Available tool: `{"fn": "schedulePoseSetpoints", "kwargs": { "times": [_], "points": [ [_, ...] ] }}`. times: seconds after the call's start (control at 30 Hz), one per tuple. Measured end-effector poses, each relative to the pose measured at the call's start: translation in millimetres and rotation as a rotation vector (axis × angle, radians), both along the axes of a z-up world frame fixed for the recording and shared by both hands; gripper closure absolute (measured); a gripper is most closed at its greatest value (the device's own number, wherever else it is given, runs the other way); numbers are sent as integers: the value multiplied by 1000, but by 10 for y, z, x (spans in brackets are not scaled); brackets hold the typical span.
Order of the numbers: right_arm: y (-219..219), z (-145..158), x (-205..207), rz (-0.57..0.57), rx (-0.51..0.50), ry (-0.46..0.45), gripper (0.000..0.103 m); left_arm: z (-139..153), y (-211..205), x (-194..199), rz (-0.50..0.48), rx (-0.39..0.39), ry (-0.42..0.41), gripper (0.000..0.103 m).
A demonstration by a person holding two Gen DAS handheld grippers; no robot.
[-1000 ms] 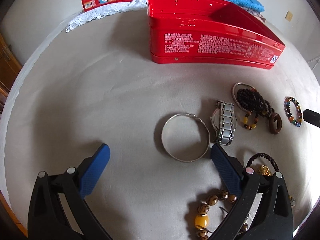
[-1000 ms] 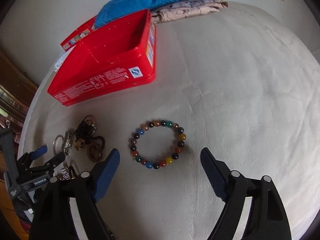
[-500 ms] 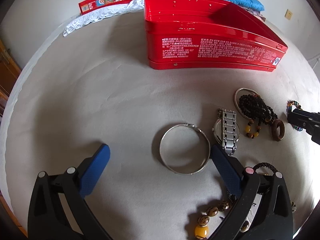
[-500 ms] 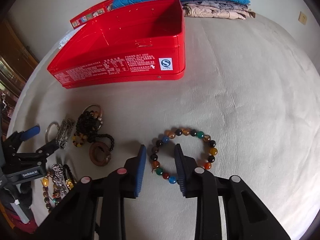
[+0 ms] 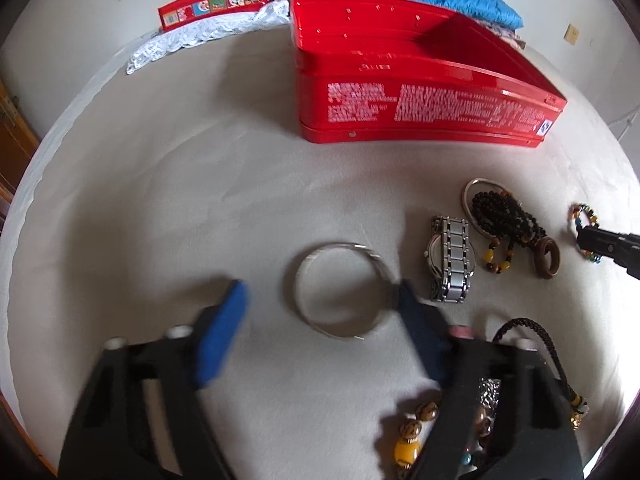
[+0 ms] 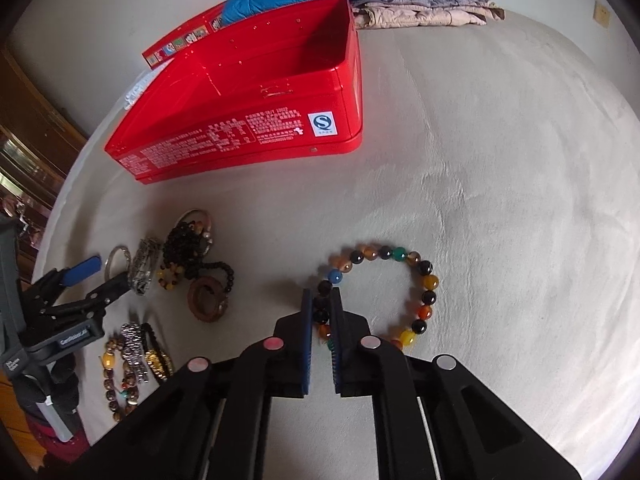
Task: Organize jewelry
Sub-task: 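Grasp the multicolour bead bracelet with the right tool while the left tool grasps the silver bangle, then carry bracelet and bangle into the red tin box and open both tools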
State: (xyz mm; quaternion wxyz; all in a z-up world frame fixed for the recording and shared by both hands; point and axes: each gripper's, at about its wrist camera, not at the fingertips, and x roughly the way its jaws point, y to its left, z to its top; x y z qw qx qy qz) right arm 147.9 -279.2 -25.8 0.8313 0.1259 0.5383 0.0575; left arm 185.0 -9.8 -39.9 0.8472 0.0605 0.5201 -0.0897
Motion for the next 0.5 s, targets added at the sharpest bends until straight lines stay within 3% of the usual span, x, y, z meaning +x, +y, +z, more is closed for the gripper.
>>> {"fn": "schedulePoseSetpoints", "kwargs": {
  "times": [0.07,0.3,0.5],
  "points": [
    [7,44,-28,-2,4,-8,95,30,57,7,7,-19,8,55],
    [23,168,-92,2,10,-33,95,87,205,-44,33,-107,35,55],
    [-23,261,-123,7,35,-54,95,256,233,-129,41,-124,-8,55]
  ]
}}
